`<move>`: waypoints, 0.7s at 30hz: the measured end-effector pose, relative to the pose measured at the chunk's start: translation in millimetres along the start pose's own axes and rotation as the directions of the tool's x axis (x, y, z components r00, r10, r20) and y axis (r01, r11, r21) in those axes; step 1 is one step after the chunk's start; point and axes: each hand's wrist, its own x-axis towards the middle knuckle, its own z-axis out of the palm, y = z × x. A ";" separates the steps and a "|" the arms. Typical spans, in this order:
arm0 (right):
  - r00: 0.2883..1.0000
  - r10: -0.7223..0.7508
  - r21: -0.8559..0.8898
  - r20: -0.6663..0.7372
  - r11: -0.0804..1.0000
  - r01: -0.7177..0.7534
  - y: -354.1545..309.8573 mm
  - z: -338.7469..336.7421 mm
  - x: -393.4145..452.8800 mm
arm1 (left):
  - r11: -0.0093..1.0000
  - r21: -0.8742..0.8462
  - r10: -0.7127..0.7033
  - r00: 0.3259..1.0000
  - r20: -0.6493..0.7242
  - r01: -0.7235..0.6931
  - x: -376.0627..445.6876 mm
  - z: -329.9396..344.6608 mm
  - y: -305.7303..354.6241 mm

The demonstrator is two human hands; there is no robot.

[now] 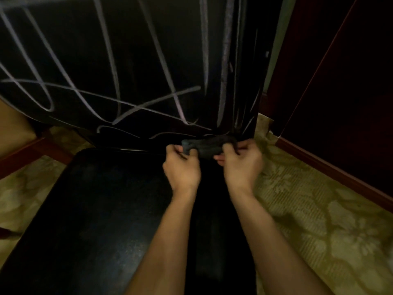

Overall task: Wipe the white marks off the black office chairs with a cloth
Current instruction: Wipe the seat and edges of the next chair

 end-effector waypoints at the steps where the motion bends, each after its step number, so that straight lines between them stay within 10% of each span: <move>1: 1.000 -0.023 -0.038 -0.014 0.999 0.022 0.5 -8.5 6.9 | 0.998 0.031 0.047 0.998 0.029 -0.048 -10.1 5.4 5.6; 7: 0.985 -0.124 -0.220 0.116 0.964 0.147 15.7 -21.4 4.9 | 0.909 0.358 0.200 0.977 0.072 -0.212 -30.0 3.7 0.2; 15: 0.962 -0.262 -0.388 0.073 0.882 0.269 -5.7 -28.6 9.8 | 0.976 0.002 0.219 0.975 -0.022 -0.219 -28.6 0.0 -7.0; 21: 0.973 -0.154 -0.618 0.170 0.753 0.227 26.3 -31.1 21.9 | 0.985 0.166 0.036 0.998 0.056 -0.045 -19.5 8.7 -8.6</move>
